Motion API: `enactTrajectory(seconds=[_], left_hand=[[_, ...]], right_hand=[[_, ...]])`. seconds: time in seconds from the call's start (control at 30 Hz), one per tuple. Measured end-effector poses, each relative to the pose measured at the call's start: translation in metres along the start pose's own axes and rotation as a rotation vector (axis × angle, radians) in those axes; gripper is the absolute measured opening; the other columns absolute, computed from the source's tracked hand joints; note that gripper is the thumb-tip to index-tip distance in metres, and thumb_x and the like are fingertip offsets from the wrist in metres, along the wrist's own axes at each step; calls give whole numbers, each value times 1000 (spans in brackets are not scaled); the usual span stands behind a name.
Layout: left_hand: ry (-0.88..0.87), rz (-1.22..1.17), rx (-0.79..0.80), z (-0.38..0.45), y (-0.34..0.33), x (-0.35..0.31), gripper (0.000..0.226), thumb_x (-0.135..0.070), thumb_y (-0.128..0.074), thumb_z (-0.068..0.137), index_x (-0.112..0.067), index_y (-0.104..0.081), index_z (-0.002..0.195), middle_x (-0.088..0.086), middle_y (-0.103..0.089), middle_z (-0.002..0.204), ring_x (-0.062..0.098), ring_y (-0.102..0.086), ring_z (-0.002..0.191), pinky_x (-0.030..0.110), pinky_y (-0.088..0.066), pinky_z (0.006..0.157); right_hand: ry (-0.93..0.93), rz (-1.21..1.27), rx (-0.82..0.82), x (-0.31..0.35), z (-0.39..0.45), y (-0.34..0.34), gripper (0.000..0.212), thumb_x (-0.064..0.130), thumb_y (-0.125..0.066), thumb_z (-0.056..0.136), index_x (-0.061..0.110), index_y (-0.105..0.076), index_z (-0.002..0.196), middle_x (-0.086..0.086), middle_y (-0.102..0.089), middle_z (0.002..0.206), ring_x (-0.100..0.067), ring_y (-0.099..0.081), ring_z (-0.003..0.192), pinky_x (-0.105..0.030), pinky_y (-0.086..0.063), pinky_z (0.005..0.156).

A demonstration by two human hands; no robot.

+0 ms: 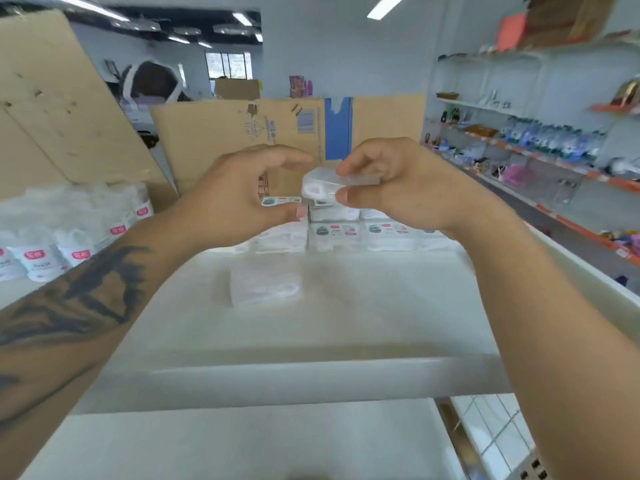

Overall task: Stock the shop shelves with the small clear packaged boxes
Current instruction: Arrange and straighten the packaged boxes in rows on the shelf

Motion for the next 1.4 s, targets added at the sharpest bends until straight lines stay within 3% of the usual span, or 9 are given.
enactTrajectory(seconds=[0.17, 0.33, 0.47, 0.6, 0.8, 0.93, 1.07, 1.3, 1.4], left_hand=[[-41, -142, 31, 21, 10, 12, 28, -29, -84, 84, -40, -75, 108, -24, -75, 105, -1, -69, 103, 31, -53, 98], [120, -446, -32, 20, 8, 40, 25, -35, -85, 81, -22, -79, 102, 2, -80, 94, 44, -71, 97, 71, -53, 85], [216, -554, -35, 12, 4, 56, 38, -45, -86, 76, -19, -78, 102, 8, -80, 92, 41, -73, 92, 52, -50, 83], [265, -574, 11, 7, 3, 56, 43, -37, -87, 76, -11, -75, 107, 6, -80, 94, 27, -76, 82, 38, -46, 76], [289, -698, 58, 2, -4, 53, 28, -30, -82, 80, -9, -72, 96, 16, -77, 99, 32, -71, 76, 35, -43, 65], [225, -649, 167, -4, -11, 43, 38, -32, -73, 81, -8, -70, 110, 11, -78, 103, 27, -72, 81, 36, -46, 70], [154, -524, -4, -2, -7, 42, 61, -44, -84, 70, -22, -65, 123, 2, -77, 93, 18, -69, 70, 28, -50, 62], [-181, -36, -57, -7, -1, 39, 82, -48, -88, 75, -36, -51, 147, -16, -63, 129, 7, -62, 106, 11, -42, 89], [-230, -12, -30, -6, -4, 35, 66, -42, -88, 77, -32, -62, 138, -18, -67, 125, 5, -62, 116, 29, -49, 100]], right_hand=[[-73, 192, 126, 8, 22, -1, 21, 31, -73, 92, 16, -74, 108, -14, -73, 101, -18, -64, 82, -37, -53, 83], [-99, 406, 25, -6, 42, -17, 34, 38, -68, 95, 9, -70, 113, -11, -76, 97, -23, -68, 77, -43, -55, 78], [-8, 446, 48, -16, 41, -36, 31, 12, -74, 91, 10, -64, 120, -15, -77, 98, -24, -68, 76, -40, -57, 72], [33, 368, -11, -17, 35, -50, 39, 16, -76, 90, 20, -58, 125, -7, -79, 93, -19, -69, 72, -43, -60, 68], [69, 518, -221, -13, 29, -54, 41, 14, -78, 88, 18, -56, 123, -6, -78, 85, -17, -69, 68, -36, -56, 64], [49, 775, -326, -13, 27, -50, 33, 11, -76, 89, 11, -57, 115, -10, -77, 86, -25, -73, 75, -35, -56, 63], [59, 796, -280, -16, 28, -40, 26, 13, -74, 88, 7, -69, 113, -12, -78, 96, -26, -74, 79, -39, -58, 69], [198, 482, -58, -17, 24, -33, 28, 22, -80, 76, 10, -66, 96, -13, -78, 87, -24, -75, 77, -31, -56, 64], [232, 473, -20, -16, 22, -34, 26, 23, -81, 76, 7, -66, 90, -16, -78, 86, -25, -74, 74, -31, -56, 63]])
Point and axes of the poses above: each hand's wrist, its own z-axis towards the middle knuckle, its own y-axis out of the back of the hand, x = y × z, the point moved 3 cm from there along z, towards the middle knuckle
